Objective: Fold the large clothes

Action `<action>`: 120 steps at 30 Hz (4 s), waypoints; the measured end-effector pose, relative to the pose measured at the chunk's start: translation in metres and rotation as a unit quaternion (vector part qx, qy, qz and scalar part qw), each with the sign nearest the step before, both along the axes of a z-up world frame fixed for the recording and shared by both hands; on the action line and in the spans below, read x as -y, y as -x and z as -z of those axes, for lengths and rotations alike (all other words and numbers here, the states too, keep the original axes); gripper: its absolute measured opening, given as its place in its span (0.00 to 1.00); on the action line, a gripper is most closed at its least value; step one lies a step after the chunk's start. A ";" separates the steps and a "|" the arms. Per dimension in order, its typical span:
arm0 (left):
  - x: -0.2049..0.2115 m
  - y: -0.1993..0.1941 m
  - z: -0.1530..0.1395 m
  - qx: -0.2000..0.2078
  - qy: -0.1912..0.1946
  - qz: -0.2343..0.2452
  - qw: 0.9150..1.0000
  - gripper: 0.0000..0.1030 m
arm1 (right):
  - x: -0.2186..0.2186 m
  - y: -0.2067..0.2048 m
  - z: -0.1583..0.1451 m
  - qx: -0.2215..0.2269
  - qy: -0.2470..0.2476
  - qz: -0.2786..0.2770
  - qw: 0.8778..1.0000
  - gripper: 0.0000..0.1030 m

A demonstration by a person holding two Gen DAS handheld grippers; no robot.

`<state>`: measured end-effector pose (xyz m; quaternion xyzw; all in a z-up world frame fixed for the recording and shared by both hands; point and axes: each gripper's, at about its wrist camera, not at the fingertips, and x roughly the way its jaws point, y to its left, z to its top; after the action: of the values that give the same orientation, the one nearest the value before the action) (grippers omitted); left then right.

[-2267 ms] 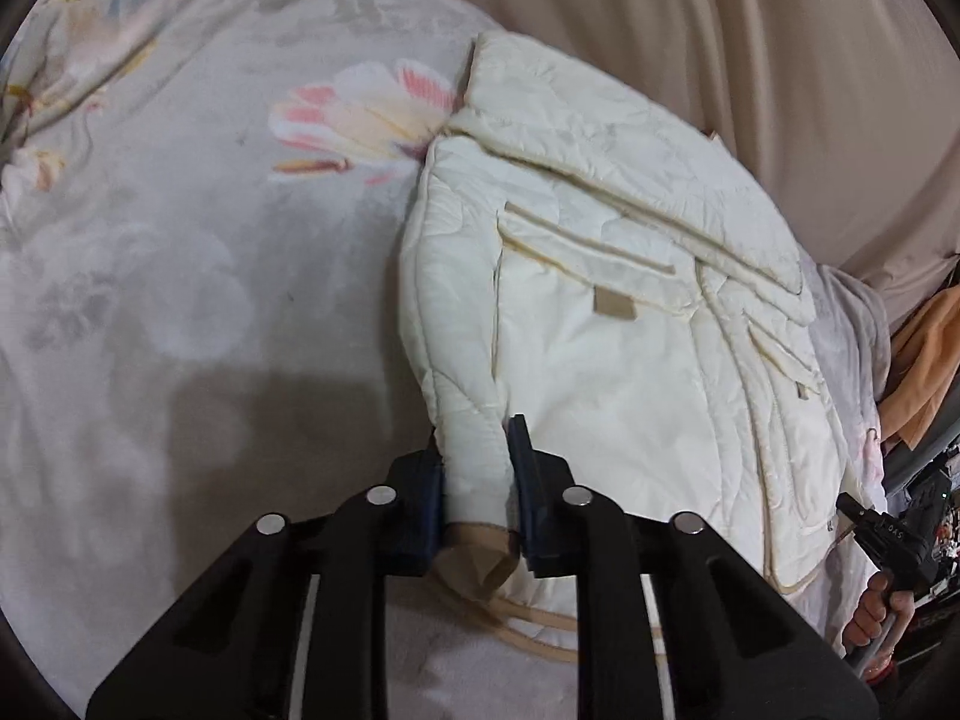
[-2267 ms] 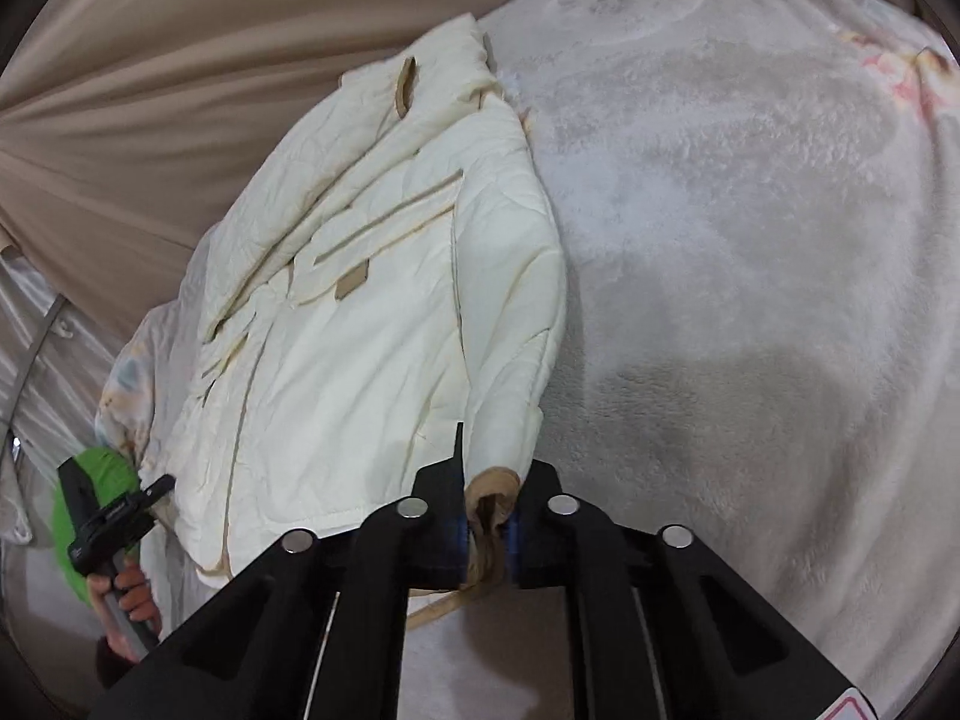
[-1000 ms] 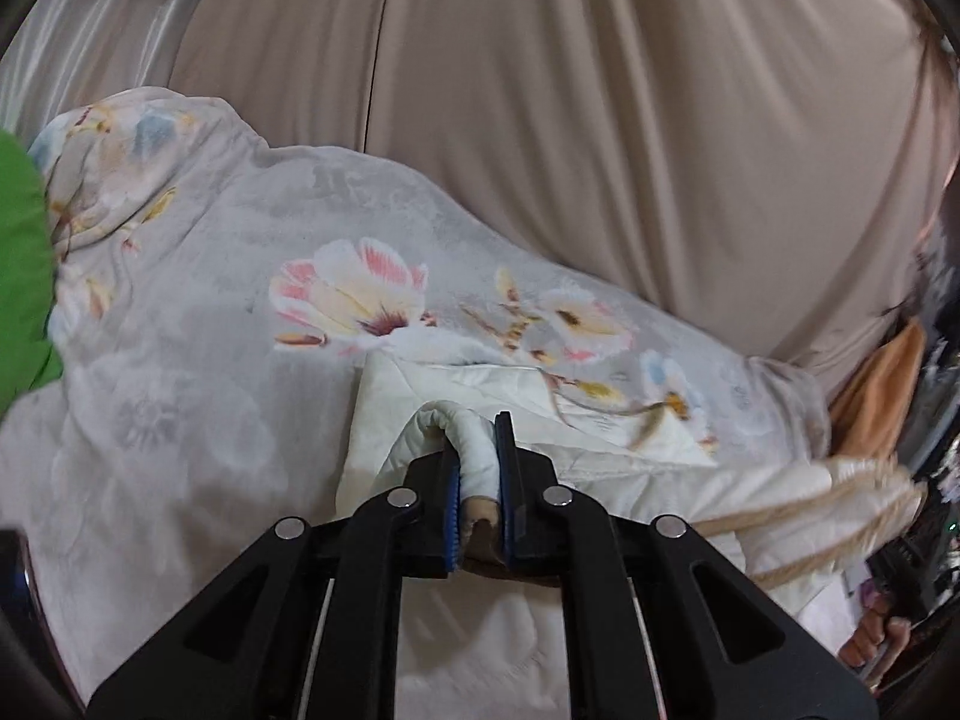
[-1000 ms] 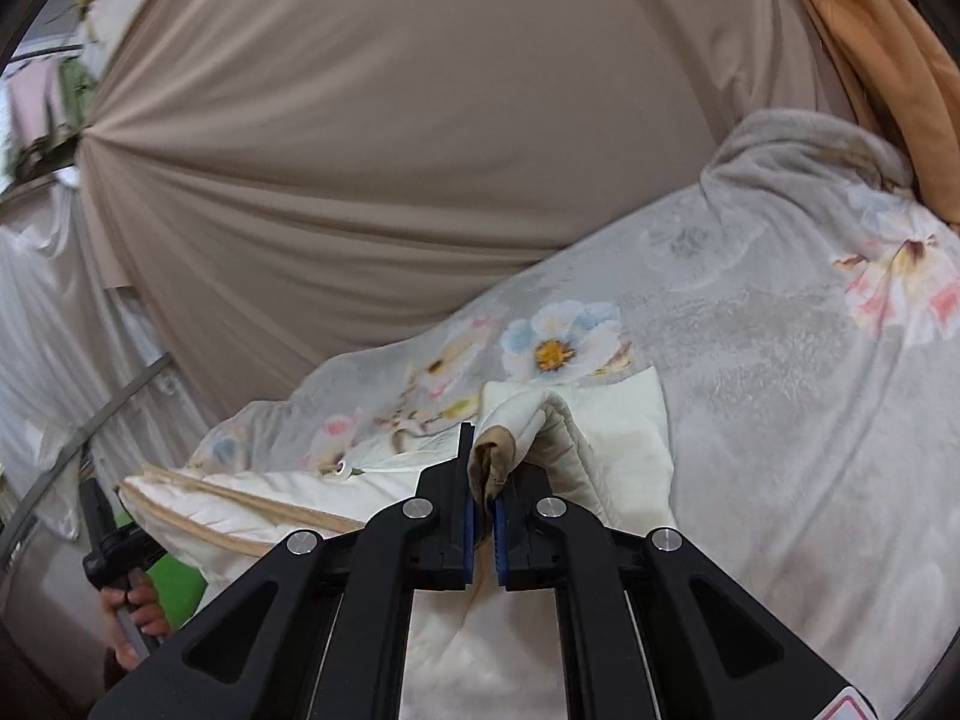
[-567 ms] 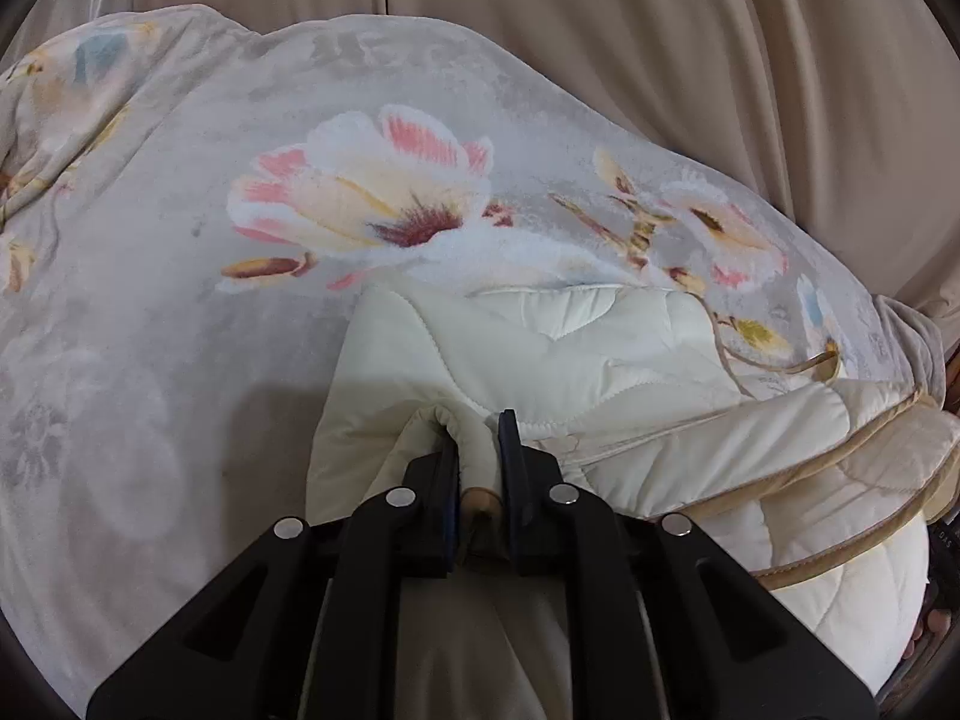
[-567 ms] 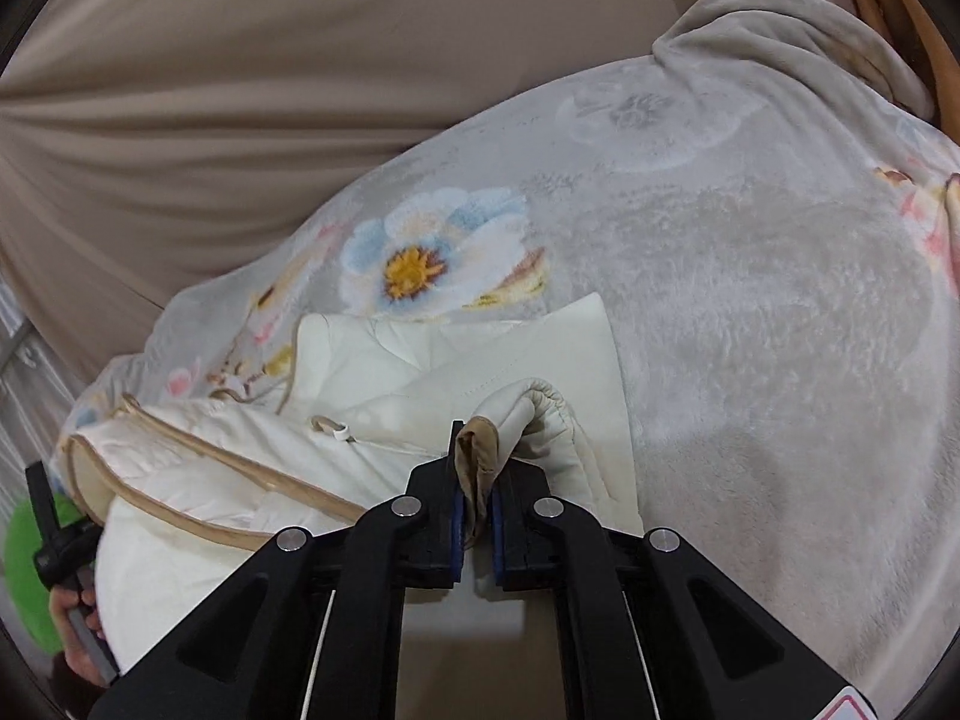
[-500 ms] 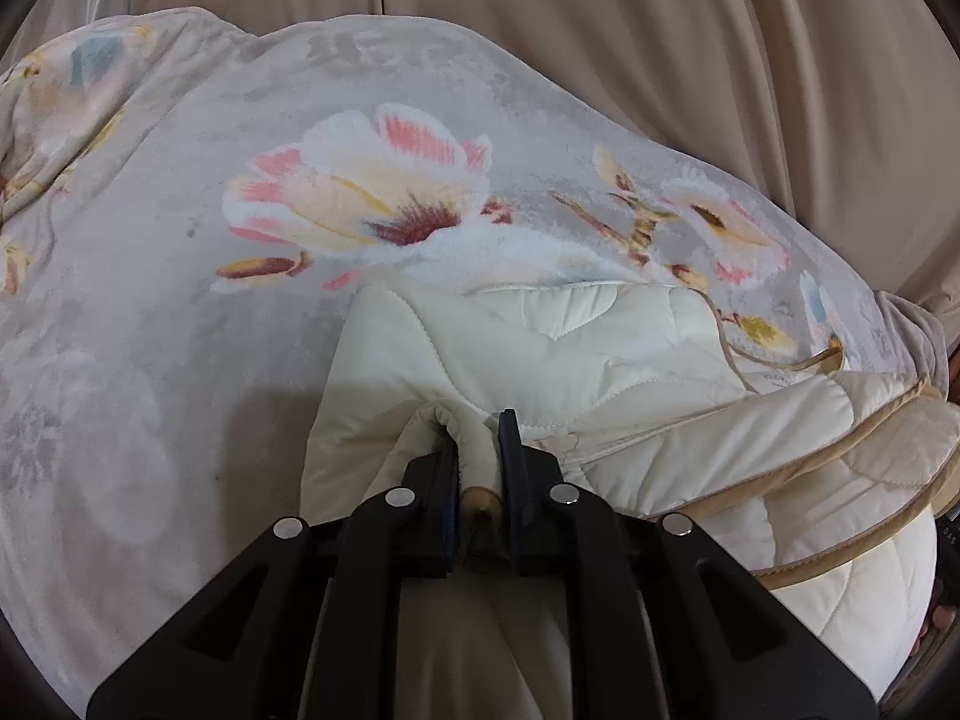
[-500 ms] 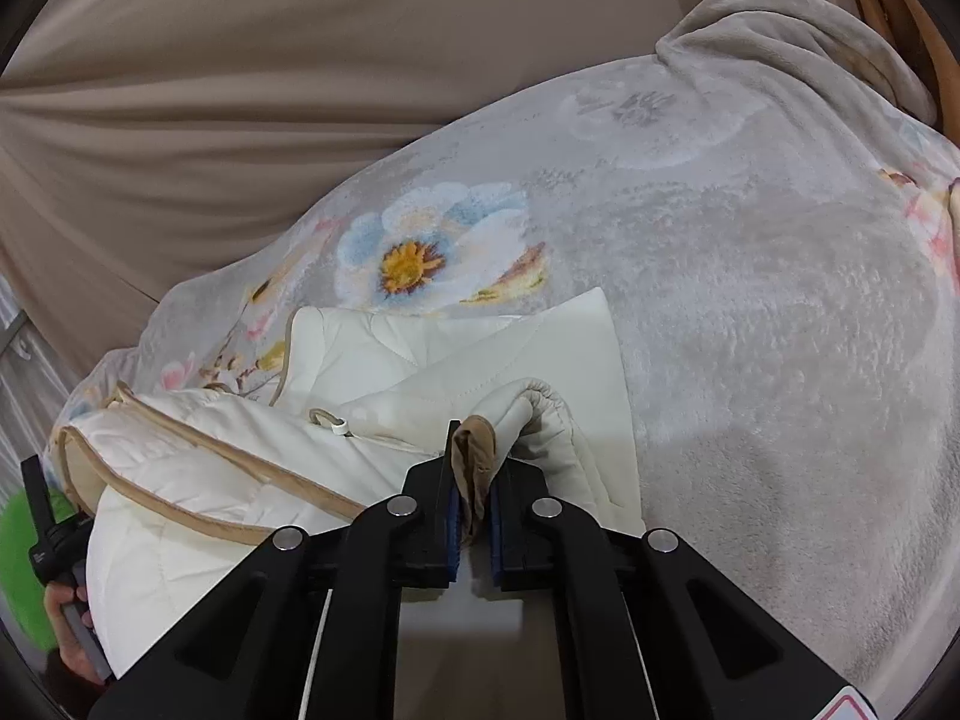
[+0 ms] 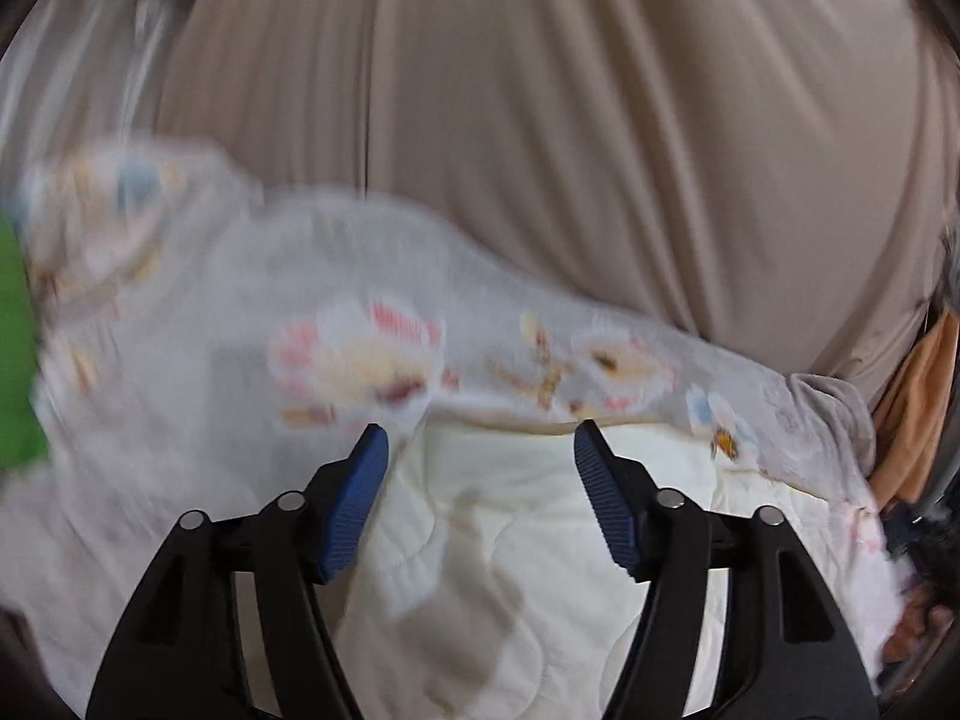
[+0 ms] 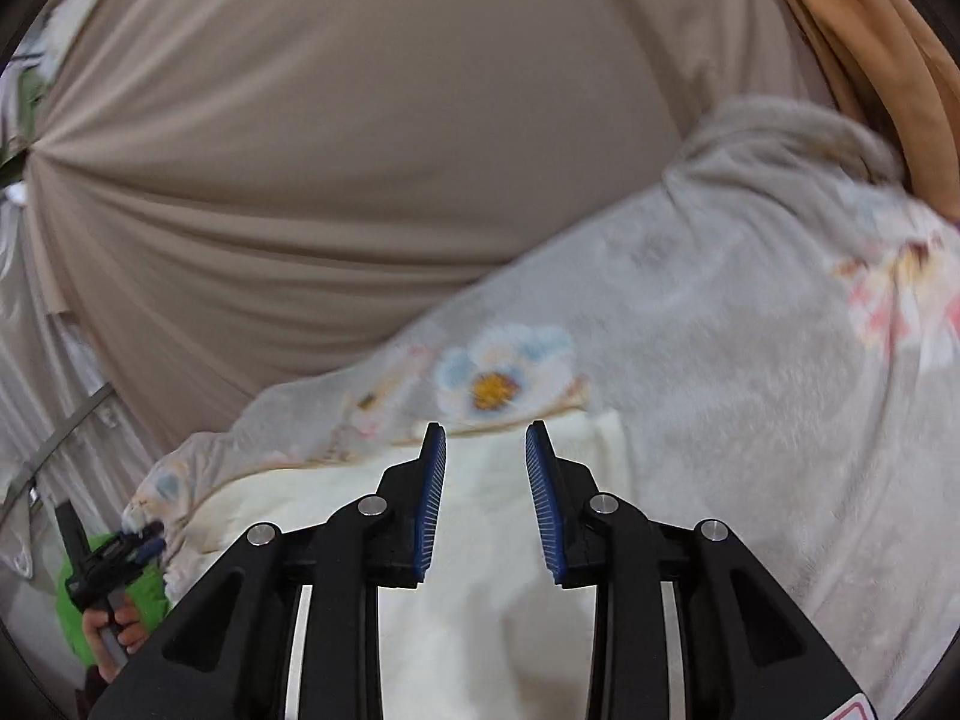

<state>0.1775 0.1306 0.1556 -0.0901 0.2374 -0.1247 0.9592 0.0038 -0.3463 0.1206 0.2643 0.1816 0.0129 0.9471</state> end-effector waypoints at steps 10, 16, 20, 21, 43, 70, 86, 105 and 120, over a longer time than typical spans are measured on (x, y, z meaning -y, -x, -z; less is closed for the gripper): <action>0.159 -0.030 0.043 -0.070 -0.091 0.154 0.981 0.66 | -0.163 -0.078 0.022 -0.047 0.180 -0.175 0.967 0.24; 0.158 -0.061 0.101 -0.121 -0.099 0.137 0.978 0.67 | -0.134 -0.119 0.072 -0.118 0.202 -0.134 0.963 0.17; 0.130 -0.063 0.108 -0.108 -0.121 0.096 0.982 0.67 | -0.063 -0.120 0.091 -0.142 0.139 -0.067 0.978 0.15; 0.120 -0.065 0.111 -0.109 -0.118 0.092 0.983 0.67 | -0.049 -0.117 0.094 -0.150 0.129 -0.051 0.979 0.13; -0.007 -0.125 0.101 -0.217 0.076 -0.002 0.973 0.56 | 0.044 -0.117 0.098 -0.188 -0.013 0.033 0.981 0.46; 0.035 -0.055 0.030 -0.057 -0.043 -0.021 0.997 0.41 | -0.016 -0.066 0.025 -0.103 0.114 0.062 0.986 0.27; 0.106 -0.048 0.097 -0.121 -0.099 0.105 0.982 0.50 | -0.096 -0.101 0.081 -0.163 0.177 -0.081 0.967 0.14; 0.061 -0.132 0.121 -0.162 -0.130 -0.004 0.978 0.58 | -0.009 -0.150 0.113 -0.227 0.102 0.019 0.968 0.04; 0.050 -0.128 0.114 -0.145 -0.097 0.006 0.985 0.62 | -0.002 -0.140 0.101 -0.212 0.065 0.030 0.975 0.06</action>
<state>0.3059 0.0803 0.0412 -0.0120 0.3857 -0.0928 0.9179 0.1442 -0.3445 0.0194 0.2037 0.3705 -0.0837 0.9023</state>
